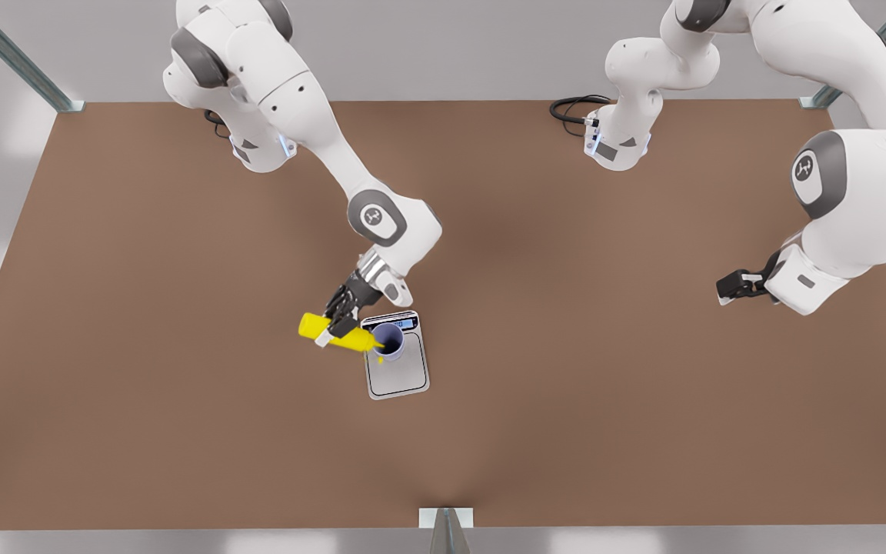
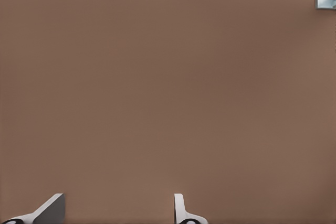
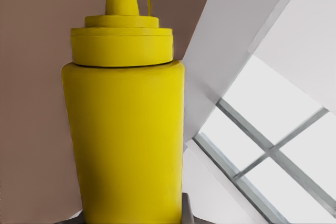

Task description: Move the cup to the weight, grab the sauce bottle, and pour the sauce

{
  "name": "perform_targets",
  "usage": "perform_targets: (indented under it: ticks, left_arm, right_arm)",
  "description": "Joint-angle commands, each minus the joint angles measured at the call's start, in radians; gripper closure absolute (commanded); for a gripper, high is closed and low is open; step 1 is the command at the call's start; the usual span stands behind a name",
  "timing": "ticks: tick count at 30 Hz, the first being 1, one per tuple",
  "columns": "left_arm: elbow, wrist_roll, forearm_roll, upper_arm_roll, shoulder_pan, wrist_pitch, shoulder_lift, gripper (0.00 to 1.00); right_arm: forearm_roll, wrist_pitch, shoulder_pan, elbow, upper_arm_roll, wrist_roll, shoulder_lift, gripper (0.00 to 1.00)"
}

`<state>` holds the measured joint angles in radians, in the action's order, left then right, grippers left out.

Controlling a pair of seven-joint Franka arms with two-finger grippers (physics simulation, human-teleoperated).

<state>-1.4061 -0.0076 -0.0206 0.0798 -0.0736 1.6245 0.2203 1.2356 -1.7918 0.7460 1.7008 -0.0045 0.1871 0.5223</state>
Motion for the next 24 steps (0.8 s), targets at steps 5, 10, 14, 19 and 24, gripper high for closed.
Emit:
perform_targets:
  ticks: [5, 10, 14, 19, 24]
  left_arm:
    - [0.001, 0.0, 0.002, 0.0, 0.0, 0.0, 0.002, 0.0]
    - [0.001, 0.002, 0.004, 0.0, 0.0, 0.012, 0.002, 0.0]
    - [0.001, 0.002, 0.005, 0.0, 0.0, 0.014, 0.001, 0.0]
    - [0.001, 0.002, 0.004, 0.0, 0.0, 0.014, 0.002, 0.0]
    - [0.001, 0.002, 0.005, 0.0, 0.0, 0.014, 0.001, 0.0]
  right_arm:
    - [0.002, 0.0, 0.013, 0.04, 0.001, -0.037, -0.008, 0.41]
    - [0.021, 0.0, 0.018, 0.069, 0.0, -0.043, -0.01, 0.41]
    - [0.041, 0.003, 0.018, 0.071, 0.0, -0.051, -0.008, 0.41]
    - [0.079, 0.011, 0.018, 0.082, 0.0, -0.051, -0.01, 0.41]
    - [0.079, 0.012, 0.018, 0.082, 0.0, -0.051, -0.008, 0.41]
